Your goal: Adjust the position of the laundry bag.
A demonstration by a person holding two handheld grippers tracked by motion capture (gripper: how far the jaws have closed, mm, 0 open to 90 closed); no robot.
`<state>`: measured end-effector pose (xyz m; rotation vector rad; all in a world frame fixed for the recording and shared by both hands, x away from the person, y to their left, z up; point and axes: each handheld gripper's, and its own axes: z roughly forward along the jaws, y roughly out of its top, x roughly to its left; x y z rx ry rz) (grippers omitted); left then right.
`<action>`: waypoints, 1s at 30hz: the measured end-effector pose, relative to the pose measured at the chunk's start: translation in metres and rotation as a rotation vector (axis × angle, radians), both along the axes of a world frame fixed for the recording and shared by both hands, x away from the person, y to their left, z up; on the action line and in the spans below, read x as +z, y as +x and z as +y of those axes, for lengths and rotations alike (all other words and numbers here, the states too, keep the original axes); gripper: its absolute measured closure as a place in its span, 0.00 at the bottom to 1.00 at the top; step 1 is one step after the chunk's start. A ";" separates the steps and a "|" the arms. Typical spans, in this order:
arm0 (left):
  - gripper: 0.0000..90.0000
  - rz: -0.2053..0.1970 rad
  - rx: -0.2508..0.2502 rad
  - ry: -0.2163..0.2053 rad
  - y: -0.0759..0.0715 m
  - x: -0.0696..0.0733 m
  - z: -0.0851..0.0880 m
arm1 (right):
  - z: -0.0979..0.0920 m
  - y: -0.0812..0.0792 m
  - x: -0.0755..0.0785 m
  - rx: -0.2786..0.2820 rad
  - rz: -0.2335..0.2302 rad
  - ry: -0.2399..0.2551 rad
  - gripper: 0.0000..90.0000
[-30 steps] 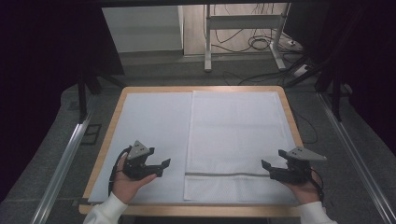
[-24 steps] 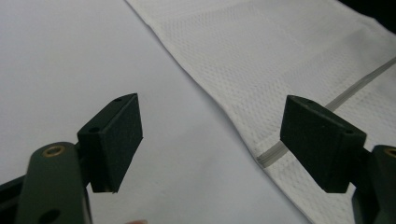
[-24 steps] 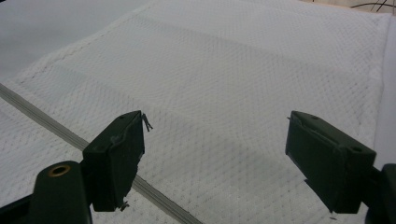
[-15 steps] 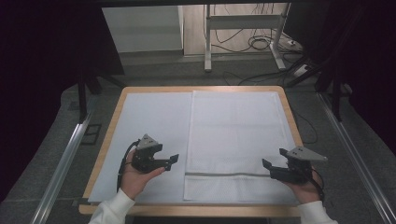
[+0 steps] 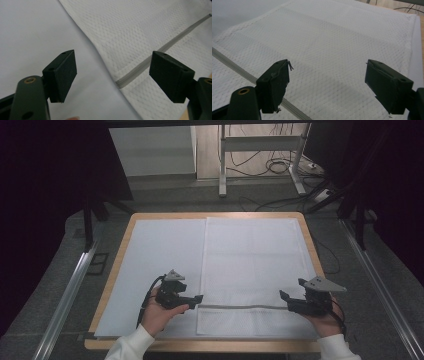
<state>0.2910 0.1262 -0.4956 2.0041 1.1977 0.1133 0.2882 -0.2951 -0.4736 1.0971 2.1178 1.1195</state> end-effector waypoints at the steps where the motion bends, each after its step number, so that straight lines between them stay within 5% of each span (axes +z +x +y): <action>1: 0.25 0.012 0.000 -0.005 0.002 -0.001 -0.003 | -0.001 0.000 0.000 -0.005 -0.001 0.004 0.21; 10: 0.29 0.099 -0.001 -0.014 0.014 -0.012 -0.012 | 0.001 0.000 -0.001 -0.008 -0.003 -0.015 0.21; 21: 0.34 0.125 -0.008 -0.038 0.017 -0.017 -0.017 | 0.000 -0.001 0.000 -0.028 -0.035 -0.033 0.24; 30: 0.46 0.145 -0.018 -0.013 0.017 -0.023 -0.021 | -0.001 -0.002 0.001 -0.040 -0.047 -0.030 0.24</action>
